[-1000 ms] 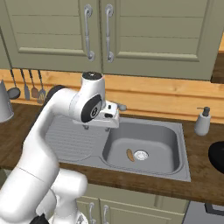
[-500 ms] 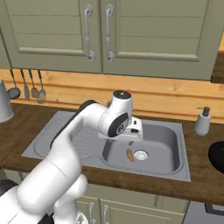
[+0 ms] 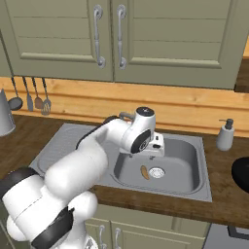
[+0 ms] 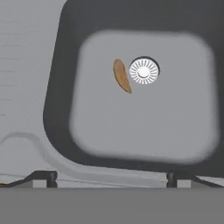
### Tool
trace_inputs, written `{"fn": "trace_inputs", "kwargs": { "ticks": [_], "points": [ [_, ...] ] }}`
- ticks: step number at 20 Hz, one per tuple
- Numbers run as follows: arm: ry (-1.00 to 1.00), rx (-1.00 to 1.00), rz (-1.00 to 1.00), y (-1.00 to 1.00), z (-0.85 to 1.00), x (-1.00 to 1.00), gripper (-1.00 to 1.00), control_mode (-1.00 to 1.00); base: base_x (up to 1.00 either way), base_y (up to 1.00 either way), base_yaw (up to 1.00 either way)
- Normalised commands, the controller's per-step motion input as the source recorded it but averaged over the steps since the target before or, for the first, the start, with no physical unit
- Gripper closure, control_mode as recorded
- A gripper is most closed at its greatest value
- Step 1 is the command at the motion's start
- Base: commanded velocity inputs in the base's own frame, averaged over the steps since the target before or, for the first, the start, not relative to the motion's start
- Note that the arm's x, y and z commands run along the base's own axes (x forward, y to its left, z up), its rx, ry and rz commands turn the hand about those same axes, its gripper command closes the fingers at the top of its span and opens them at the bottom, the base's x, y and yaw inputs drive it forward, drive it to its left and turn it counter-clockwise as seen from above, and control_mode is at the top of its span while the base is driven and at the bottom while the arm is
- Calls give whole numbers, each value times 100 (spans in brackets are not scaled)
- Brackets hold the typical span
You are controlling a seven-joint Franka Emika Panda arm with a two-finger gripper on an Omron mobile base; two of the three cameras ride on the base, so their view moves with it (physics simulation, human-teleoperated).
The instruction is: Pick the sweet potato from the sink and place it in the bowl. Then pick the bowl and place it in the microwave. Then close the microwave door and press the start button.
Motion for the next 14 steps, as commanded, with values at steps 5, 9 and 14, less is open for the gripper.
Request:
{"fn": "trace_inputs", "kwargs": {
  "ticks": [5, 9, 14],
  "points": [
    [0, 1, 2, 3, -30, 55, -100, -100, 0, 0, 0],
    [0, 6, 7, 0, -48, 36, -100, -100, 0, 0, 0],
    [2, 9, 9, 3, -57, 32, -100, -100, 0, 0, 0]
  ]
}}
